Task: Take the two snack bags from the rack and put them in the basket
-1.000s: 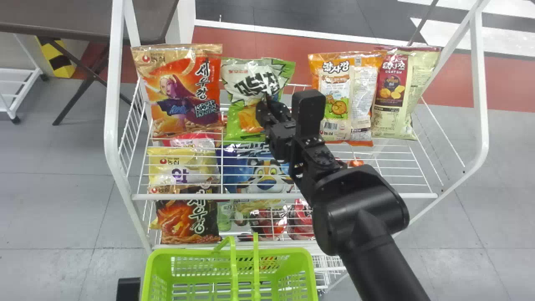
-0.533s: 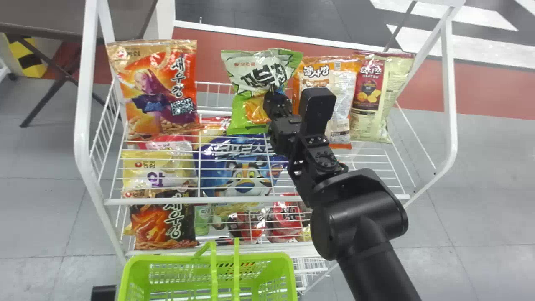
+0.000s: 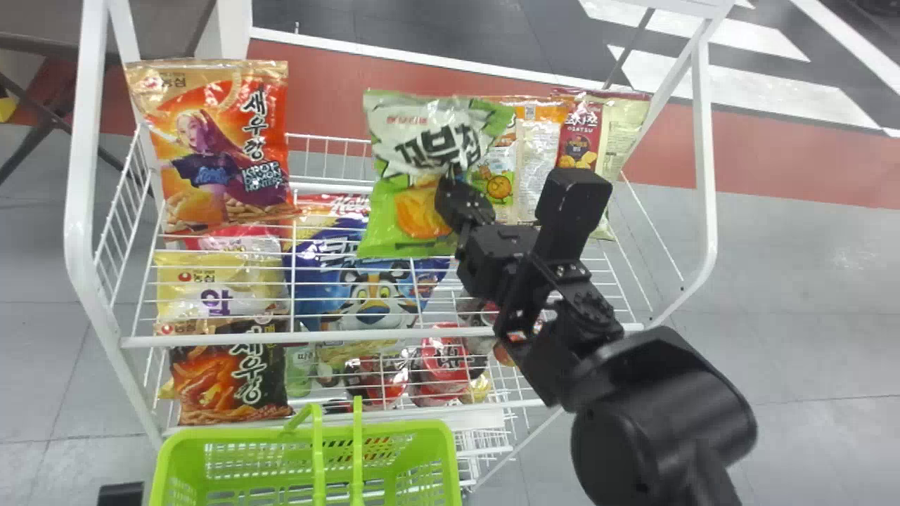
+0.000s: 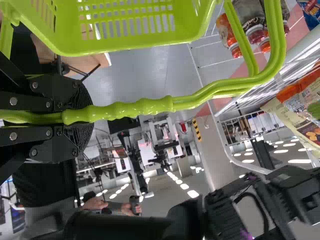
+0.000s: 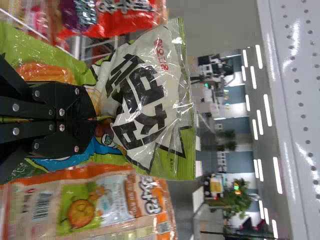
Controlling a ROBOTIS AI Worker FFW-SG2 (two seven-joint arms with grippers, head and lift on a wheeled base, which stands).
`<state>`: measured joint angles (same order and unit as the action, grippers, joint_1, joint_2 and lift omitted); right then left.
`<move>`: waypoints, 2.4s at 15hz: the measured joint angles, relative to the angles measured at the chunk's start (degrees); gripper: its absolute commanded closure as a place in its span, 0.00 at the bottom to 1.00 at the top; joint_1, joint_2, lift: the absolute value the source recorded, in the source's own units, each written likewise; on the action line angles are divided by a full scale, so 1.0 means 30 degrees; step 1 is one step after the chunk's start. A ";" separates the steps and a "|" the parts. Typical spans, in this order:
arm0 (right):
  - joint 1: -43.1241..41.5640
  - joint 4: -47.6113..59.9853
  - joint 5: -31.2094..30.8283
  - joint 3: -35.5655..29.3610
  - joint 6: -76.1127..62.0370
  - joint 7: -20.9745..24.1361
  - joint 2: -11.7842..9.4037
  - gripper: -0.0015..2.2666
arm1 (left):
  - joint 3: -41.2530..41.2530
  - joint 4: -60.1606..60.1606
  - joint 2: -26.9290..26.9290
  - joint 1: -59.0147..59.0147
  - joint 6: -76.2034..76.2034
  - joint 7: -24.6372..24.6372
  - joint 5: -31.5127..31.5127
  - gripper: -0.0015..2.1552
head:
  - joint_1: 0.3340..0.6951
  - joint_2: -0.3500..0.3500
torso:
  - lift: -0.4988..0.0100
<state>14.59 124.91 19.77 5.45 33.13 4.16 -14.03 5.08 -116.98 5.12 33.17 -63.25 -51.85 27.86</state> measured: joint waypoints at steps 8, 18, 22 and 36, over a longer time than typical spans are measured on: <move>0.4452 0.6988 0.1473 -0.2375 1.2309 0.0050 0.0064 0.94 | 0.0005 0.0000 -0.0027 0.0076 0.0003 -0.0002 0.0100 0.99 | 1.00 0.00 | 0.96; 0.6433 0.7422 0.2814 -0.2648 1.8765 0.0225 0.0105 0.94 | 0.0152 -0.0011 -0.0190 0.0338 0.0103 0.0178 0.0019 0.99 | 1.00 0.00 | 0.96; 0.5832 0.6019 0.2939 -0.1086 1.8769 0.0225 0.0303 0.94 | 0.0278 -0.0145 -0.0158 0.0403 0.0058 0.0175 0.0001 0.99 | 1.00 0.00 | 0.96; 0.3468 0.1982 0.1515 0.1279 1.8268 -0.1907 0.0352 0.02 | 0.0376 -0.0527 -0.0098 0.0667 0.0059 0.0204 -0.0183 0.99 | 1.00 0.00 | 0.96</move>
<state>24.99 130.86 24.31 9.28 87.93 -1.56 -12.98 6.21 -118.56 4.83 35.17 -63.07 -51.24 27.31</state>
